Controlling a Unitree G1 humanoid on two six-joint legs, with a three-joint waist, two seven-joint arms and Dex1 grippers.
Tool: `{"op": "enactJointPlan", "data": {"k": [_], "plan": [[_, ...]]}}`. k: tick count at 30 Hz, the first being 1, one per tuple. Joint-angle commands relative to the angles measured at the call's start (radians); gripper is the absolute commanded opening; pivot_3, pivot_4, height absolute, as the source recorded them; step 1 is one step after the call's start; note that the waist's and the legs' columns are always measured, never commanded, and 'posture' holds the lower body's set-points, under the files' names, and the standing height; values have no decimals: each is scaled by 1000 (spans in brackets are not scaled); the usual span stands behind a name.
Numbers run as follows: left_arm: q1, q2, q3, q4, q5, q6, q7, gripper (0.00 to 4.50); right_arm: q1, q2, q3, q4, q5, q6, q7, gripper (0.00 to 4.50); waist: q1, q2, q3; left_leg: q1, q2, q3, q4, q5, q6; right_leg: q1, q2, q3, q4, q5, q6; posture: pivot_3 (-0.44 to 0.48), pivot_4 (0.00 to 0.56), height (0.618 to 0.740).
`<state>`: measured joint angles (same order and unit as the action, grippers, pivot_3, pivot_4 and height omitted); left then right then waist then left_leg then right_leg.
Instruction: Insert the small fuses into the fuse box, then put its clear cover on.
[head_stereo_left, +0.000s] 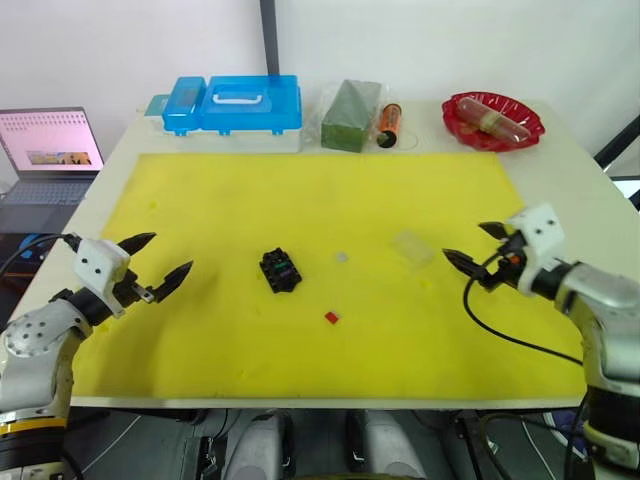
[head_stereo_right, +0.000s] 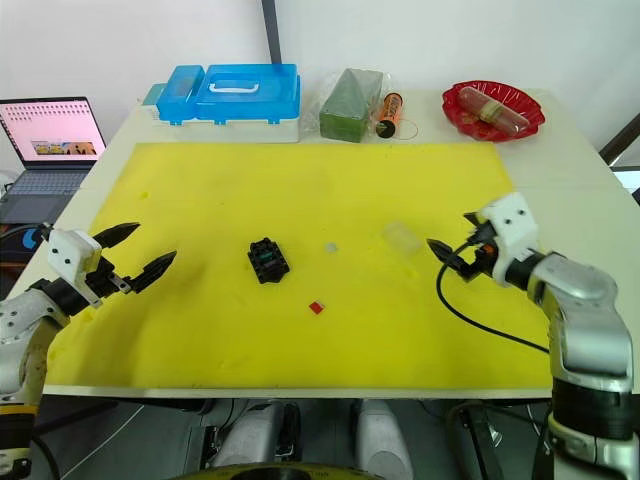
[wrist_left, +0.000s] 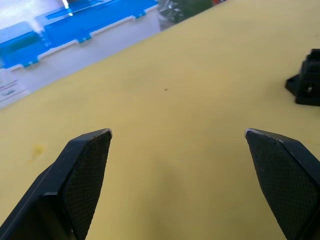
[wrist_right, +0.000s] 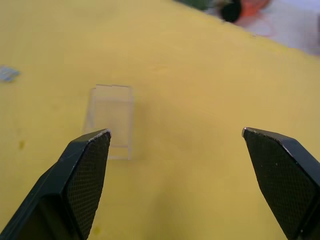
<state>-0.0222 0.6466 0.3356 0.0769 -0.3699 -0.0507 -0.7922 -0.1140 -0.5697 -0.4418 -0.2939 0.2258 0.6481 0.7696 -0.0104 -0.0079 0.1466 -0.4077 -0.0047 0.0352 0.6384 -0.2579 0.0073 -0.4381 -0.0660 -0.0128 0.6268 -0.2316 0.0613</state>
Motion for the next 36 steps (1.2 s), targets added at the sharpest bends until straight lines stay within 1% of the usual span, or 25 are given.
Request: {"op": "enactJointPlan", "data": {"k": [1,3,6,9,11,13,16,17,20,23,26,28,31,35,36], "plan": [[-4,7,19,-5,6,-18,10,4500,48,3,-55,-37,41,-18,-43,4475,1,0,0,0,0,0,0,0,0,0,0,0,0,0,0,0,150,740],[-15,11,16,-2,5,-14,9,4500,71,3,-57,-47,49,-15,-74,4475,1,0,0,0,0,0,2,0,0,1,0,0,0,0,0,0,150,740],[-26,12,12,-16,-1,-8,4,4500,41,-13,-81,-94,165,90,-64,4475,1,0,0,0,0,0,4,0,0,1,0,0,1,0,-1,0,150,740],[-25,11,9,-62,-26,18,-10,4500,-19,-51,-81,-187,312,265,-64,4475,-3,0,0,0,0,0,5,0,1,2,1,0,1,0,0,0,150,740],[-3,17,-7,-110,-44,33,-46,4500,-54,-107,-57,-255,450,427,-33,4475,-1,0,0,0,1,0,5,-1,1,2,1,0,2,0,0,0,150,740],[30,27,-27,-173,-64,46,-96,4500,-94,-159,-6,-306,561,535,-5,4475,-1,-1,1,0,1,0,6,-1,2,2,1,-1,1,-1,0,0,150,740],[64,40,-56,-260,-95,69,-151,4500,-143,-241,141,-321,556,518,42,4475,-1,-1,1,0,2,0,6,-1,2,3,1,-1,0,-1,-1,0,150,740],[70,40,-62,-277,-99,76,-157,4500,-151,-260,173,-316,553,504,55,4475,2,-1,1,0,2,0,7,-1,3,4,1,-1,0,-1,-1,0,150,740],[105,46,-96,-359,-121,80,-212,4500,-251,-263,314,-246,548,505,84,4475,0,-1,1,0,2,-1,8,-1,3,5,1,-1,-3,-1,-1,0,150,740],[139,41,-117,-415,-122,59,-244,4500,-374,-187,365,-142,563,578,20,4475,-4,-1,1,0,2,-1,8,-2,3,5,1,-1,-4,-1,-1,0,150,740],[166,27,-131,-476,-133,71,-237,4500,-424,-89,377,-87,569,649,-67,4475,-1,-1,1,-1,2,-1,7,-2,3,5,2,-1,-4,-1,-1,0,150,740],[169,15,-139,-511,-141,87,-213,4500,-417,12,346,-76,593,704,-143,4475,1,-2,1,-1,2,-1,7,-2,3,5,2,-1,-5,-1,-1,0,150,740],[169,2,-141,-531,-151,115,-185,4500,-422,124,293,-38,606,756,-226,4475,0,-1,1,-2,2,-1,8,-2,4,5,1,-1,-5,-1,-1,0,150,740],[175,-1,-156,-539,-143,109,-191,4500,-451,229,239,37,604,795,-307,4475,-3,-1,1,-1,1,-1,8,-2,4,5,1,-1,-5,-1,-1,0,150,740],[170,-1,-158,-537,-143,111,-188,4500,-457,244,223,55,607,806,-319,4297,-3,-1,1,-1,1,-1,8,-2,4,5,1,-1,-5,-1,-1,0,150,740]]}}
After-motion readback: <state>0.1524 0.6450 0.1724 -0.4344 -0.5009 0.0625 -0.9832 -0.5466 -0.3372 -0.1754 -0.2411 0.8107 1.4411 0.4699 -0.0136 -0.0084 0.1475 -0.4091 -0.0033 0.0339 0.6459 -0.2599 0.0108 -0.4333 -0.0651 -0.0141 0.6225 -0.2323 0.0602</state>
